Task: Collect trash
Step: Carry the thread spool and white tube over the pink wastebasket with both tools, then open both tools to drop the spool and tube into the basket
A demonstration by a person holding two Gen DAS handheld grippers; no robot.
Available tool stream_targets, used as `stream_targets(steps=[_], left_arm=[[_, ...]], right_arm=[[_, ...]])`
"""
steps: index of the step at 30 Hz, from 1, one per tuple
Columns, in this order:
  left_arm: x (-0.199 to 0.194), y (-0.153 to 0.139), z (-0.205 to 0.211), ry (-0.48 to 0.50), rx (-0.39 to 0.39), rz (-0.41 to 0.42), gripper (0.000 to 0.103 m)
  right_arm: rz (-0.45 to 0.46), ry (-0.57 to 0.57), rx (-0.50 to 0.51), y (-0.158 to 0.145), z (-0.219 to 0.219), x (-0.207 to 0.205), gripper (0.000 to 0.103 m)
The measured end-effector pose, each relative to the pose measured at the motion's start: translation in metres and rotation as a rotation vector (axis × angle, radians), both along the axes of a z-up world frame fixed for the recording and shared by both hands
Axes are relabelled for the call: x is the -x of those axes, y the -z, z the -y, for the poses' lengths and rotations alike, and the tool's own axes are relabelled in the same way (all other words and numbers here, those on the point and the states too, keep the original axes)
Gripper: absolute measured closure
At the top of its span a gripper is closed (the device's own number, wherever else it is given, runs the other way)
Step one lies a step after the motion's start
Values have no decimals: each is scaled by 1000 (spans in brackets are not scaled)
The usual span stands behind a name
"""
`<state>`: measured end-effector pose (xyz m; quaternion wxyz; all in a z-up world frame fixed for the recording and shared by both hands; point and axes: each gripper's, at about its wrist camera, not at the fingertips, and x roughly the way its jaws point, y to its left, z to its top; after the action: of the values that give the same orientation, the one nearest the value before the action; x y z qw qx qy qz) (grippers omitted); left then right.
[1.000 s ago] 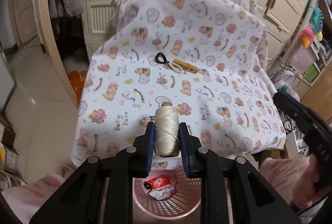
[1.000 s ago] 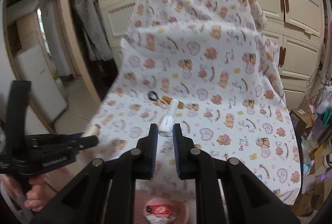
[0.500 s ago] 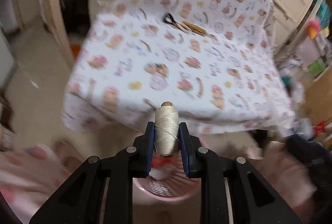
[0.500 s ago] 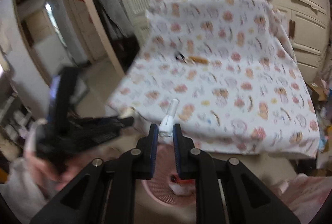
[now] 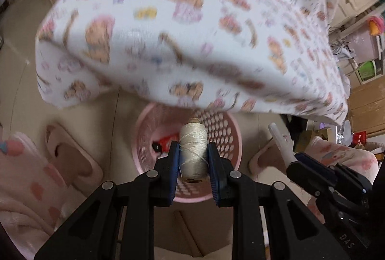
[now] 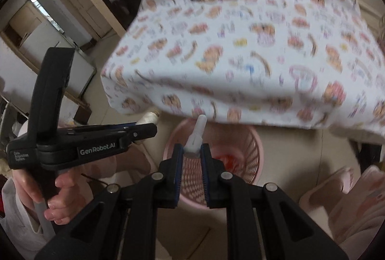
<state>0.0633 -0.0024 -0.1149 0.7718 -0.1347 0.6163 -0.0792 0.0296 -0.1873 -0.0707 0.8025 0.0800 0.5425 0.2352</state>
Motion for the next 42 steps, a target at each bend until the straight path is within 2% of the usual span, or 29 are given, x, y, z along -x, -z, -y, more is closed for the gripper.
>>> stream_targets(steps=[7, 9, 11, 13, 17, 25, 28, 34, 35, 37, 38, 39, 40, 42], left_arm=[[-2, 46, 6, -3, -12, -174, 81], [-2, 61, 6, -20, 31, -238, 81], [2, 77, 0, -63, 108, -313, 81], [4, 87, -5, -93, 128, -358, 81], [2, 96, -7, -104, 107, -377, 81], [2, 116, -2, -82, 13, -410, 81], [2, 116, 0, -71, 8, -414, 80], [2, 109, 0, -69, -39, -392, 65], [1, 104, 0, -66, -64, -376, 56], [0, 93, 2, -52, -117, -335, 47], [-2, 84, 2, -42, -133, -301, 47], [-3, 75, 2, -34, -146, -267, 46], [-4, 65, 2, -27, -166, -228, 41], [-3, 45, 1, -16, -207, -145, 38]], right_arm=[[-171, 41, 46, 50, 1, -12, 89], [-215, 57, 68, 65, 1, -16, 89], [-259, 60, 92, 82, 0, -20, 89], [-289, 73, 138, 99, -2, -23, 89], [-369, 86, 169, 128, 2, -23, 89], [-404, 86, 270, 152, -1, -20, 89], [-414, 96, 256, 151, 3, -20, 87], [-410, 127, 260, 148, 10, -22, 74], [-408, 133, 258, 148, 11, -23, 72], [-388, 145, 259, 144, 13, -24, 66], [-364, 150, 267, 138, 13, -24, 64], [-343, 155, 277, 133, 13, -24, 58], [-319, 162, 287, 127, 13, -24, 53], [-268, 170, 287, 112, 13, -23, 49]])
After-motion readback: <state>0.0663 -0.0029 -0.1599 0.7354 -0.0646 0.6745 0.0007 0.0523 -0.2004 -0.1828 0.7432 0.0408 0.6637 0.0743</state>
